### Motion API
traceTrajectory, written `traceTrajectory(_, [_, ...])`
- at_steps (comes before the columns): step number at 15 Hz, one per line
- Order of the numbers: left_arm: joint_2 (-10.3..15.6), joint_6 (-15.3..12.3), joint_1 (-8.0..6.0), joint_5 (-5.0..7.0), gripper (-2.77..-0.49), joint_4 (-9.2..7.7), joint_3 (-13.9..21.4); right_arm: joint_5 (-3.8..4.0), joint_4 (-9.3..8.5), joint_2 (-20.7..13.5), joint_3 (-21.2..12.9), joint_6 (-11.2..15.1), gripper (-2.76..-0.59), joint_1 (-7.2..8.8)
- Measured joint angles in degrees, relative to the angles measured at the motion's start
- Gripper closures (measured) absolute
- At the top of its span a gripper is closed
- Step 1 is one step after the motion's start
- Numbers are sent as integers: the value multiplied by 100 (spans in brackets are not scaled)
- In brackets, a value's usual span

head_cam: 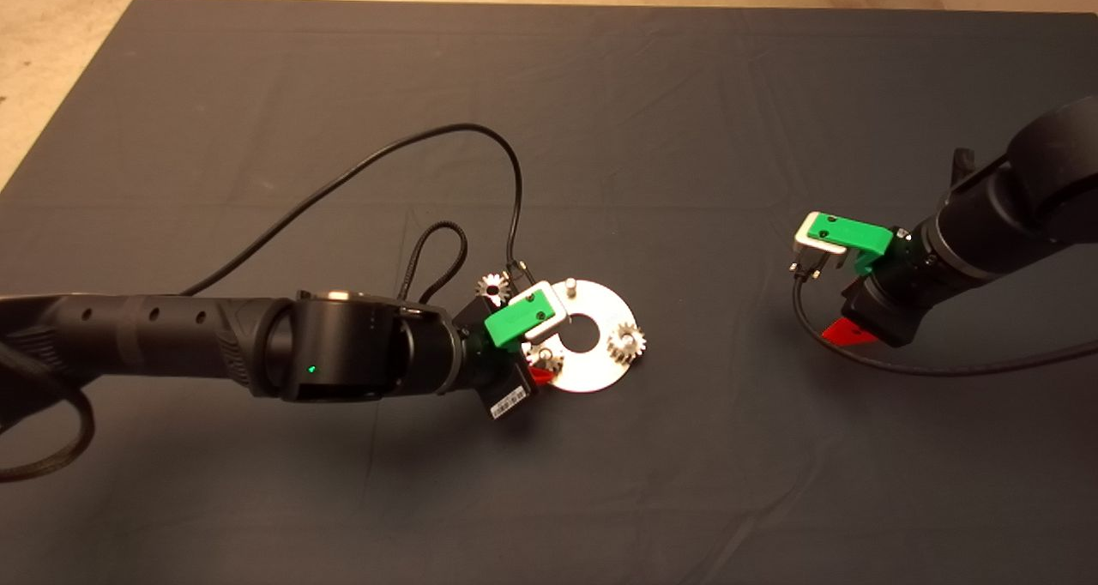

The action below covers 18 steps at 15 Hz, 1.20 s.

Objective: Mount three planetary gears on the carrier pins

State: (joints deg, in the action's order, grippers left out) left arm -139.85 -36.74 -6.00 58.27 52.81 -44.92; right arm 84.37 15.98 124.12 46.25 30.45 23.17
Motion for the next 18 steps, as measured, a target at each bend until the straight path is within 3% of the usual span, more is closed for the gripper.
traceTrajectory(2, [-34, 0, -291, 96, -116, -580, 0, -6, 0, 24, 0, 0, -174, 0])
traceTrajectory(3, [-83, 1, -486, 190, -116, -785, 0, -9, 0, 46, 13, 0, -174, 0])
traceTrajectory(4, [-123, 6, -665, 252, -116, -886, -2, -15, 0, 49, 40, -2, -174, 0])
traceTrajectory(5, [-142, 11, -760, 278, -116, -901, -8, -11, 1, 46, 61, -2, -174, 0])
traceTrajectory(8, [-177, 22, -747, 308, -132, -976, -113, -9, 0, 43, 68, -2, -174, 0])
traceTrajectory(15, [-290, 739, -750, 324, -161, -985, -582, -4, 0, 32, 64, -2, -174, 0])
traceTrajectory(18, [-288, 1053, -750, 330, -161, -998, -761, -11, 0, 0, 41, -2, -174, 0])
